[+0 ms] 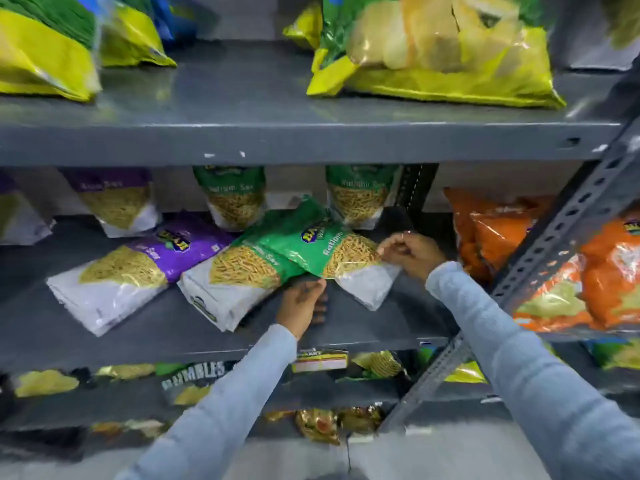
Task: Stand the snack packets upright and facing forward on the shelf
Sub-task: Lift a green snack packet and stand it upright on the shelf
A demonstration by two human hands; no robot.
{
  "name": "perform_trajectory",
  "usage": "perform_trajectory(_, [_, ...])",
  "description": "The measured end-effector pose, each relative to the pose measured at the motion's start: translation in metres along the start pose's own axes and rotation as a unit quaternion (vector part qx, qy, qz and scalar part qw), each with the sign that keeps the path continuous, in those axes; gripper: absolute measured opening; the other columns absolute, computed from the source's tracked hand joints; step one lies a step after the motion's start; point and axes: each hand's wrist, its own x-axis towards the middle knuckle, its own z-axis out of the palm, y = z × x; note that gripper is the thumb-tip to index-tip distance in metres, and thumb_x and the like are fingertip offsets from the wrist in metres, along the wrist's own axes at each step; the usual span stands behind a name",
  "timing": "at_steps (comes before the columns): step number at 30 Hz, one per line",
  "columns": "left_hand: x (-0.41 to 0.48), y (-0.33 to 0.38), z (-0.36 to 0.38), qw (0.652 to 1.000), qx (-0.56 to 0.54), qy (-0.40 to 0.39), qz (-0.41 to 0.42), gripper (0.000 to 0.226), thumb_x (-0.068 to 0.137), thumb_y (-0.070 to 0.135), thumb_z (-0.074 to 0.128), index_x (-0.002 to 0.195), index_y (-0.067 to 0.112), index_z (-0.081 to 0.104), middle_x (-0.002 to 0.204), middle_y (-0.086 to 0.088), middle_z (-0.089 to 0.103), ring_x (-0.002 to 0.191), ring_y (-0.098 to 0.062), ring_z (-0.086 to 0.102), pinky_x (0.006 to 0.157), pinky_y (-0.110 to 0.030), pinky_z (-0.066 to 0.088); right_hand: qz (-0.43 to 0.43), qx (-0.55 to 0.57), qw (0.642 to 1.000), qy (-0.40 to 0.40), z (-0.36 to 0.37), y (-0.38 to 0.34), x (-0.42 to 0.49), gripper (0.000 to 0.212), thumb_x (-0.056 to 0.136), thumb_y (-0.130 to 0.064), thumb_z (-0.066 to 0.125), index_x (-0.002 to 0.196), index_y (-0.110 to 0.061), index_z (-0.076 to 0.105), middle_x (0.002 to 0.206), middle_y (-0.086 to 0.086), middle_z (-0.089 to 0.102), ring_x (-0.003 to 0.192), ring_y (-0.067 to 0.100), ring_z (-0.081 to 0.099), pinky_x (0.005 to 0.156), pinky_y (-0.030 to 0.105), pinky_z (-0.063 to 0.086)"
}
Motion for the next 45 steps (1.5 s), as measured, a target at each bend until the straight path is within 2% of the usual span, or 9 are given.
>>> perform_trajectory(3, [0.017, 0.002, 0.027, 0.997, -0.046, 0.037, -0.048, 0.032, 0.079, 0.046, 0.063, 0.082, 0.015, 0.056, 0.079, -0.005, 0.057, 0.074, -0.022, 0.055, 0.067, -0.029, 0.048, 0.074, 0.029, 0.997, 0.02, 0.001, 0.014, 0.026, 0.033, 0.08, -0.034, 0.065, 0.096, -0.005, 0.066, 0.104, 0.018, 0.068, 0.097, 0.027, 0.062, 0.09, 0.036, 0.046])
perform_trajectory(6, [0.024, 0.01, 0.05, 0.993, -0.063, 0.065, -0.074, 0.085, 0.067, 0.062, 0.064, 0.131, 0.009, 0.043, 0.136, -0.005, 0.047, 0.125, -0.025, 0.046, 0.105, -0.039, 0.035, 0.183, 0.04, 0.982, -0.026, 0.013, 0.016, 0.05, 0.058, 0.081, -0.053, 0.053, 0.111, -0.005, 0.062, 0.12, 0.017, 0.063, 0.112, 0.031, 0.057, 0.095, 0.032, 0.041])
perform_trajectory(8, [0.027, 0.009, 0.059, 0.991, -0.073, 0.082, -0.077, 0.08, 0.081, 0.051, 0.06, 0.14, 0.005, 0.03, 0.15, -0.01, 0.032, 0.137, -0.026, 0.033, 0.108, -0.036, 0.027, 0.213, 0.04, 0.975, -0.054, 0.021, 0.018, 0.069, 0.07, 0.079, -0.061, 0.048, 0.123, -0.007, 0.055, 0.131, 0.018, 0.056, 0.119, 0.034, 0.052, 0.099, 0.034, 0.04])
perform_trajectory(13, [0.027, 0.007, 0.059, 0.992, -0.061, 0.109, -0.027, 0.053, 0.085, 0.033, 0.061, 0.13, 0.009, 0.046, 0.12, 0.0, 0.05, 0.126, -0.016, 0.043, 0.09, -0.025, 0.029, 0.232, 0.018, 0.966, -0.109, 0.035, 0.023, 0.093, 0.075, 0.082, -0.058, 0.048, 0.138, -0.01, 0.036, 0.149, 0.016, 0.035, 0.135, 0.03, 0.035, 0.107, 0.031, 0.028])
perform_trajectory(25, [0.0, 0.006, 0.031, 0.971, -0.229, 0.014, -0.065, 0.031, 0.094, 0.029, 0.045, 0.118, 0.012, 0.054, 0.111, -0.007, 0.066, 0.096, -0.018, 0.065, 0.082, -0.035, 0.051, 0.301, 0.31, 0.902, -0.005, 0.066, 0.039, 0.022, 0.065, 0.077, -0.058, 0.054, 0.12, -0.009, 0.058, 0.13, 0.012, 0.056, 0.119, 0.031, 0.052, 0.107, 0.043, 0.038])
perform_trajectory(28, [-0.021, 0.007, 0.022, 0.975, -0.215, 0.021, -0.049, 0.031, 0.09, 0.029, 0.054, 0.116, 0.014, 0.058, 0.123, -0.011, 0.064, 0.112, -0.025, 0.06, 0.103, -0.046, 0.042, 0.285, 0.448, 0.847, -0.012, 0.064, 0.025, -0.016, 0.064, 0.06, -0.059, 0.069, 0.104, -0.012, 0.067, 0.12, 0.014, 0.065, 0.11, 0.033, 0.06, 0.105, 0.051, 0.04])
perform_trajectory(33, [-0.065, 0.017, 0.011, 0.98, -0.199, 0.017, 0.006, 0.034, 0.075, 0.035, 0.063, 0.106, 0.024, 0.067, 0.111, 0.003, 0.071, 0.112, -0.019, 0.06, 0.102, -0.04, 0.041, 0.212, 0.563, 0.799, 0.014, 0.04, 0.0, -0.078, 0.013, 0.082, -0.017, 0.057, 0.089, -0.006, 0.06, 0.084, 0.007, 0.072, 0.092, 0.028, 0.063, 0.083, 0.042, 0.052])
perform_trajectory(38, [-0.106, 0.029, 0.003, 0.982, -0.189, -0.017, -0.002, 0.022, 0.076, 0.034, 0.06, 0.092, 0.025, 0.073, 0.106, -0.001, 0.073, 0.104, -0.02, 0.066, 0.095, -0.04, 0.048, 0.175, 0.541, 0.822, -0.007, 0.027, -0.016, -0.132, 0.083, 0.03, -0.054, 0.086, 0.099, -0.013, 0.064, 0.087, 0.002, 0.076, 0.083, 0.021, 0.07, 0.076, 0.039, 0.057])
perform_trajectory(45, [-0.129, 0.032, -0.007, 0.978, -0.204, -0.031, -0.038, 0.023, 0.07, 0.036, 0.063, 0.088, 0.022, 0.071, 0.103, -0.01, 0.063, 0.099, -0.025, 0.057, 0.099, -0.043, 0.042, 0.145, 0.546, 0.825, 0.014, 0.026, -0.04, -0.169, 0.073, 0.037, -0.057, 0.082, 0.095, -0.017, 0.065, 0.084, -0.001, 0.076, 0.078, 0.017, 0.071, 0.064, 0.033, 0.06])
